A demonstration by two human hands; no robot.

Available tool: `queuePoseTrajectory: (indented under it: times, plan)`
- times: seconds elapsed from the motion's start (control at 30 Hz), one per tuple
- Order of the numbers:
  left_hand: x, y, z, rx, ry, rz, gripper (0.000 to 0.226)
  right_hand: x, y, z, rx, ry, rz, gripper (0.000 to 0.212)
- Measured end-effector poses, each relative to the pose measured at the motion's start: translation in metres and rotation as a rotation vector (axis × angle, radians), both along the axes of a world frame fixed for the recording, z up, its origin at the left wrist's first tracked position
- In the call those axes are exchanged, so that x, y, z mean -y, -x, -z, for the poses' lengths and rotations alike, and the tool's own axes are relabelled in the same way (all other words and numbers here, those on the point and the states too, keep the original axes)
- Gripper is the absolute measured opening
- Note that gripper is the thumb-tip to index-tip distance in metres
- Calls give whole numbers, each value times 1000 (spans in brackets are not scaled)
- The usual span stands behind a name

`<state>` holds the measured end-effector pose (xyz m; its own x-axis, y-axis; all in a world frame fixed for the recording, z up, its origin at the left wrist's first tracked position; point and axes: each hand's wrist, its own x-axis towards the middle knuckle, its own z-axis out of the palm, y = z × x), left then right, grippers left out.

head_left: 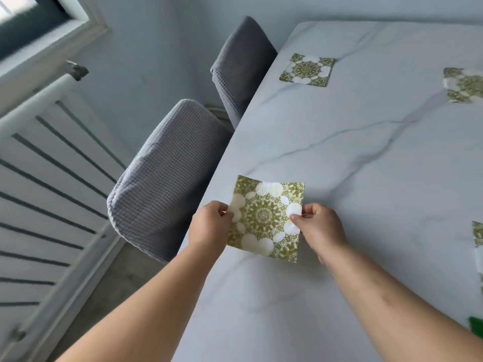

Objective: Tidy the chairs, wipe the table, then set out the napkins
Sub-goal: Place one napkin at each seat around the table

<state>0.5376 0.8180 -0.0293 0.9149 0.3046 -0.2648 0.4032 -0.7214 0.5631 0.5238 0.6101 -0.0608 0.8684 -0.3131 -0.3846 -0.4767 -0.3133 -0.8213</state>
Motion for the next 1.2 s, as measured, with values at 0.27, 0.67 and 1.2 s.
queuePoseTrajectory:
  times: [0.27, 0.67, 1.2]
  plan:
    - [-26, -43, 22, -42, 2, 92, 20, -33, -26, 15, -56, 101, 67, 10]
    - [-38, -52, 34, -107, 60, 151, 22, -45, -28, 15, -131, 232, 95, 11]
    - [-28, -45, 32, -74, 26, 219, 43, -40, -17, 7, -117, 263, 150, 40]
